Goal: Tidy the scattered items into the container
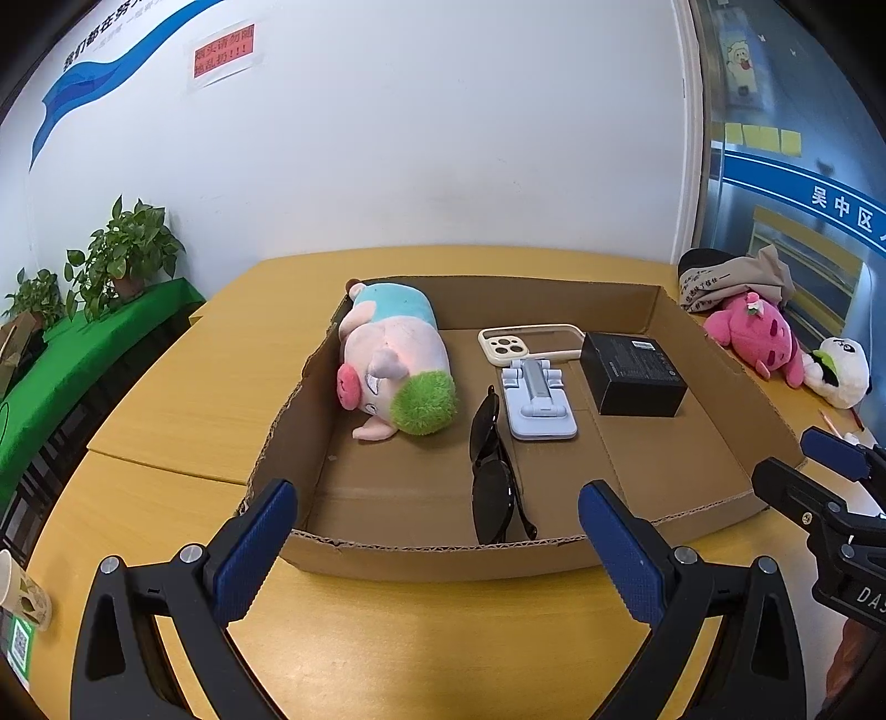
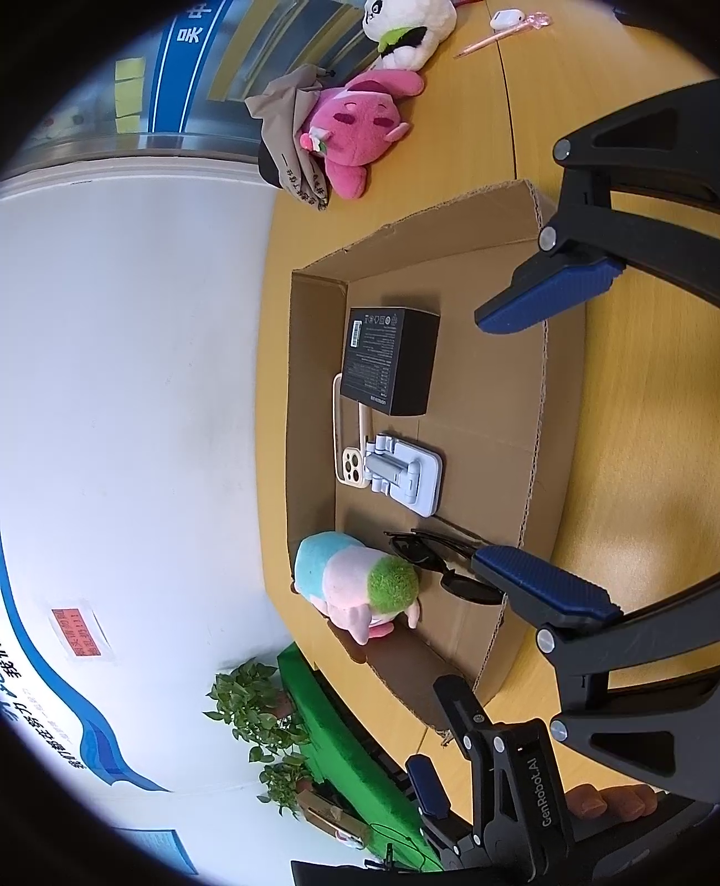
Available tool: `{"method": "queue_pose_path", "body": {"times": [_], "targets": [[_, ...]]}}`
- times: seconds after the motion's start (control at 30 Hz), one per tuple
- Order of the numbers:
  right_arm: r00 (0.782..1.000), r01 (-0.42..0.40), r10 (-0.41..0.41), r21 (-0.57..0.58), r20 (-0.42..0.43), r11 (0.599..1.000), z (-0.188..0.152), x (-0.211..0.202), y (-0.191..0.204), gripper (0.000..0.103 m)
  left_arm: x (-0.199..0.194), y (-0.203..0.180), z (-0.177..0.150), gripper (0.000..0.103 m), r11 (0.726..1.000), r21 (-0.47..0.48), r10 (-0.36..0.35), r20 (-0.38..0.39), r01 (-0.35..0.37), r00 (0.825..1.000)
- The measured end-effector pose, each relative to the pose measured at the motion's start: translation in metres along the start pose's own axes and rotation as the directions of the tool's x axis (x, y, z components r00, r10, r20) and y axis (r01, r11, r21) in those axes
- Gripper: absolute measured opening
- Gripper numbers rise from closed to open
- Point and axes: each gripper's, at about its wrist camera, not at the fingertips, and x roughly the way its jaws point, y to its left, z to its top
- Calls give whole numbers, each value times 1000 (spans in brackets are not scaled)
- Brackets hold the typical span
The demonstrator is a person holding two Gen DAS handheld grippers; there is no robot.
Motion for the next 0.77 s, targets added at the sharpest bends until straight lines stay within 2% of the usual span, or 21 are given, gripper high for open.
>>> {"method": "queue_pose_path", "body": {"times": [0.33, 0.6, 0.77], "targets": [[1000, 2, -2, -4, 2, 1000, -1, -1, 2, 79, 0, -4, -4, 103, 1000, 13, -18, -16, 18, 1000], [1000, 0, 0, -3, -1, 1000, -3, -1, 3, 79, 4, -1, -8, 103, 999, -28, -44, -56, 42, 997], [1000, -3, 3, -1, -4, 1000, -4, -1, 3, 79, 3, -3, -11, 103, 1000, -5, -12, -55, 12, 998]]}}
